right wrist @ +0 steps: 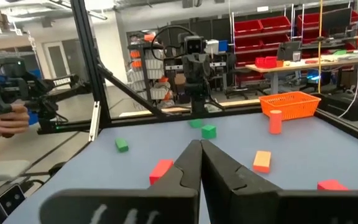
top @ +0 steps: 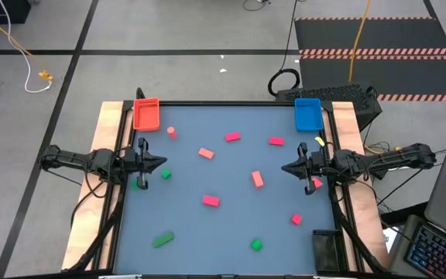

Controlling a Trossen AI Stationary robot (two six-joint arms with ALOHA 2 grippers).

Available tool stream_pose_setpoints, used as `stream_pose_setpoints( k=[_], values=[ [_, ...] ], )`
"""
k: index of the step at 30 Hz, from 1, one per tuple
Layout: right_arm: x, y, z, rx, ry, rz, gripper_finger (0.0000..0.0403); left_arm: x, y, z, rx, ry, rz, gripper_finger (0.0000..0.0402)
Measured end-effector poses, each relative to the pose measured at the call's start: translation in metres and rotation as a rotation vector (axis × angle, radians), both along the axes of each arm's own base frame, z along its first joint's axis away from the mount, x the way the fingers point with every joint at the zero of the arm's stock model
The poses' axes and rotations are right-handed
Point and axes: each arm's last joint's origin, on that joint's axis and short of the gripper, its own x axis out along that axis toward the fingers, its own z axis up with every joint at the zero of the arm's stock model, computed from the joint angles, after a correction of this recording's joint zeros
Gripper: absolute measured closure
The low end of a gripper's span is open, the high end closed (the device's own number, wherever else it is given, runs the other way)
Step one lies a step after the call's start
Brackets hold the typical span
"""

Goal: Sort & place blocks by color
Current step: Put the pink block into the blue bin

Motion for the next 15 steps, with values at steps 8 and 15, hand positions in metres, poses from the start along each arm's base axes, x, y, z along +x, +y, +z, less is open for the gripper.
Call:
stream_pose_setpoints(
  k=[8,15],
  values=[
    [-0.001,-0.002,0.011,0.017,-0.111,-0.068,0.0403,0.000,0.000,0.001,0.016,-0.004,0.001,0.0396],
    [-0.002,-0.007,0.014,0.042,-0.147,-0.238,0.0403,0.004,0.000,-0.009,0.024,0.108,0.021,0.0341]
  ],
)
